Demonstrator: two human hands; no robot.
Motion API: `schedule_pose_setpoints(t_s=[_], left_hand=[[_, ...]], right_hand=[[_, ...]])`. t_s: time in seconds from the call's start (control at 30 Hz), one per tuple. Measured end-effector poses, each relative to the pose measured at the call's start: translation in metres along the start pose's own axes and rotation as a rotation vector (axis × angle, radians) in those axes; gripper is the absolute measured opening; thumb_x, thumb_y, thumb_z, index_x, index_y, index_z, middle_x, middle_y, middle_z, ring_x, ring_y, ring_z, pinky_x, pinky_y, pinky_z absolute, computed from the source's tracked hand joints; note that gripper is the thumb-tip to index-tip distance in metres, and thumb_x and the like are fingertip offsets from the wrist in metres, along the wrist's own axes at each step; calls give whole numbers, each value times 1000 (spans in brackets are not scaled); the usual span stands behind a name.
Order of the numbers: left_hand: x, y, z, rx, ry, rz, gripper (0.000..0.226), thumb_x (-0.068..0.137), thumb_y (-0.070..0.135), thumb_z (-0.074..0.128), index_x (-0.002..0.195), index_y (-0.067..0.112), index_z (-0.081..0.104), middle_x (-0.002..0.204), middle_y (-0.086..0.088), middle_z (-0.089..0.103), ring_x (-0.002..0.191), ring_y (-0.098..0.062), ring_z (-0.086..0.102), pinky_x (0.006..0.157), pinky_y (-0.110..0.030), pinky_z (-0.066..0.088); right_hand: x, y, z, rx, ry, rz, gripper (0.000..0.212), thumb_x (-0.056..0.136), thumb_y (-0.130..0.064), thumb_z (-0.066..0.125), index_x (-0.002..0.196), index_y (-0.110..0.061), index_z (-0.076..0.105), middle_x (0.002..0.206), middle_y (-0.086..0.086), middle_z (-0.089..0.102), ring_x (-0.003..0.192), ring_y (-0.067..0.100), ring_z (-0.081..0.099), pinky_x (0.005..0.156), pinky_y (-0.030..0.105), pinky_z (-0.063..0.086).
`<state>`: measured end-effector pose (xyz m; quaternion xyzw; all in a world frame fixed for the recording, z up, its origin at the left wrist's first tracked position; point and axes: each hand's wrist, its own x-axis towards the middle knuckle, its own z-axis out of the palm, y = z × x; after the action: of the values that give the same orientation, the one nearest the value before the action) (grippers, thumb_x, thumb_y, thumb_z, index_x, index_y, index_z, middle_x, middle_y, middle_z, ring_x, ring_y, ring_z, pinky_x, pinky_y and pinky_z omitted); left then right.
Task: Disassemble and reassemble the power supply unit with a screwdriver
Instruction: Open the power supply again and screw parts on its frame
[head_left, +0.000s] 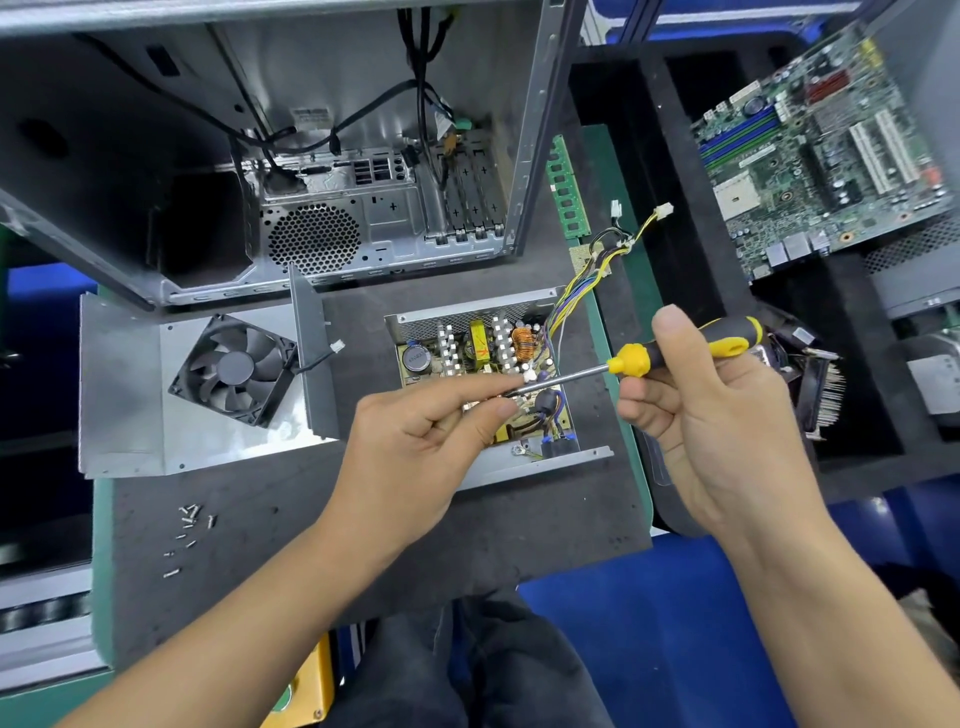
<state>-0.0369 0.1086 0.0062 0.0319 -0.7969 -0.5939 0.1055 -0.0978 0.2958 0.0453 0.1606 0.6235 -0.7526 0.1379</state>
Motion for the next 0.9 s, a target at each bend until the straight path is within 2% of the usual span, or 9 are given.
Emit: schedule_pose_setpoints(t_s=[0.17, 0.3, 0.37, 0.43, 0.53, 0.6, 0.67, 0.77, 0.9], left_hand=[[1, -1, 1, -23, -60, -40, 26, 86, 36, 71, 112, 38, 68, 56, 4, 19, 54, -7, 23, 57, -22, 35], [-1, -7, -6, -59, -137, -93, 33, 76, 38, 81, 108, 35, 72, 56, 6, 17, 52, -8, 20, 57, -9, 30], [-3, -12, -14, 72, -230, -124, 30, 73, 57, 79, 94, 36, 75, 50, 7, 24, 48, -8, 24, 52, -11, 23], [-4, -14, -20, 304, -411, -180, 49, 68, 77, 65, 95, 38, 76, 51, 18, 46, 50, 0, 41, 53, -12, 30], [2, -13, -19, 623, -660, -295, 75, 61, 89, 50, 118, 43, 69, 86, 21, 69, 90, -4, 63, 81, -32, 52], [8, -11, -14, 720, -746, -318, 81, 62, 91, 48, 125, 44, 64, 92, 16, 67, 106, -18, 63, 87, -34, 51], [13, -11, -8, 788, -843, -317, 84, 66, 92, 48, 133, 42, 59, 118, 12, 67, 117, -21, 60, 90, -36, 47], [15, -13, 4, 825, -961, -349, 88, 71, 89, 49, 142, 37, 51, 138, 5, 59, 125, -23, 55, 93, -36, 46], [18, -18, 11, 859, -1011, -382, 87, 70, 91, 47, 140, 40, 51, 135, 2, 60, 122, -24, 57, 88, -34, 45]], right_hand=[[3, 4, -3, 42, 5, 74, 30, 75, -49, 70, 60, -23, 75, 72, 0, 71, 59, 8, 66, 54, 19, 54], [6, 1, -6, 44, 31, 44, 30, 77, -48, 70, 61, -23, 75, 73, 2, 71, 59, 9, 65, 54, 19, 53], [8, -2, -11, 5, 54, -25, 29, 80, -46, 69, 61, -24, 74, 71, 3, 71, 58, 11, 66, 54, 21, 54], [8, -5, -17, -88, 72, -116, 30, 87, -42, 68, 63, -23, 72, 69, 4, 71, 57, 15, 66, 54, 23, 54], [8, -7, -21, -258, 81, -236, 29, 94, -31, 65, 67, -19, 68, 67, 7, 71, 55, 21, 68, 52, 26, 55], [8, -7, -20, -318, 66, -282, 28, 96, -25, 64, 71, -13, 66, 67, 6, 71, 54, 22, 68, 51, 25, 55], [8, -5, -17, -357, 42, -306, 26, 96, -22, 64, 75, -6, 63, 67, 6, 72, 54, 24, 68, 51, 26, 55], [8, -3, -14, -395, 14, -330, 25, 94, -21, 65, 78, -3, 62, 68, 9, 71, 54, 25, 68, 50, 26, 54], [10, 2, -13, -474, -22, -336, 28, 90, -29, 70, 77, -4, 63, 64, 9, 70, 54, 24, 69, 52, 32, 56]])
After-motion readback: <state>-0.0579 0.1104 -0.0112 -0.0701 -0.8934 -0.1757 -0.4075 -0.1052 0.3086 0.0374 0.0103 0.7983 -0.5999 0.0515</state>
